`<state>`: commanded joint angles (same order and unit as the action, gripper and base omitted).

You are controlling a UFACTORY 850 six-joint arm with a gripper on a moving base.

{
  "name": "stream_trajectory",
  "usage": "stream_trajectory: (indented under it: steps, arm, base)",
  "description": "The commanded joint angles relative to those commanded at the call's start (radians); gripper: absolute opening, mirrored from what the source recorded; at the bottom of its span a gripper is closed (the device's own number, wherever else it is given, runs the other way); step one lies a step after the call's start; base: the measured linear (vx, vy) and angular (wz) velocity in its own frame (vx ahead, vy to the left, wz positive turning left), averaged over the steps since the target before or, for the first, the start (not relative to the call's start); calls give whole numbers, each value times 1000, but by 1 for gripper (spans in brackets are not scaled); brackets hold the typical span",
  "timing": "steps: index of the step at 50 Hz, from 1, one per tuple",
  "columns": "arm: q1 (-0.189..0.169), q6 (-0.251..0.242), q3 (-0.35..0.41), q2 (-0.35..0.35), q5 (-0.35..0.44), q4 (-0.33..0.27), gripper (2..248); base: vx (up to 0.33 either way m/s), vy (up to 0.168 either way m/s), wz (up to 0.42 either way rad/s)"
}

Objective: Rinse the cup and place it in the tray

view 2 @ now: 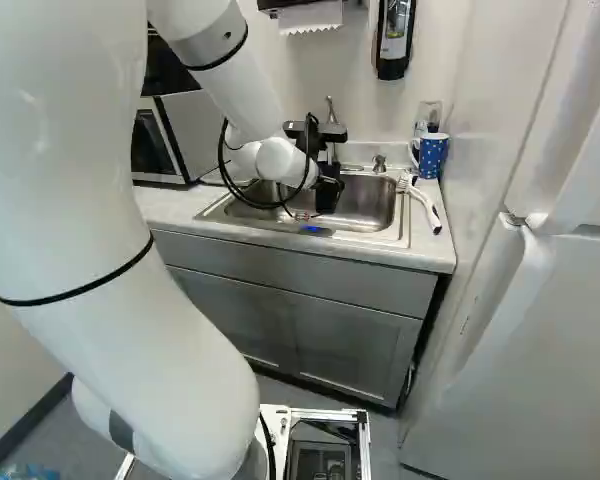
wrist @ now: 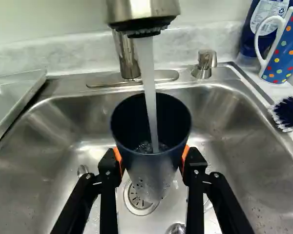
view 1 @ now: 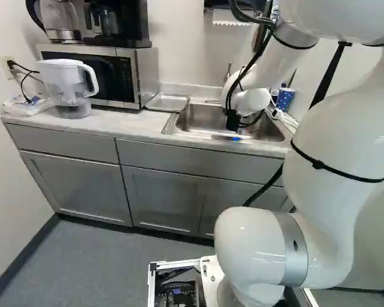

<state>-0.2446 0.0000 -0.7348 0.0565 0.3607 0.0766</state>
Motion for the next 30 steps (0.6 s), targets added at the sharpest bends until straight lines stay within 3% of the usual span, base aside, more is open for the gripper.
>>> stream_trajectory:
  steps: [30]
  arm:
    - [0,0,0,0,0,0,125]
  base:
    - [0,0,0]
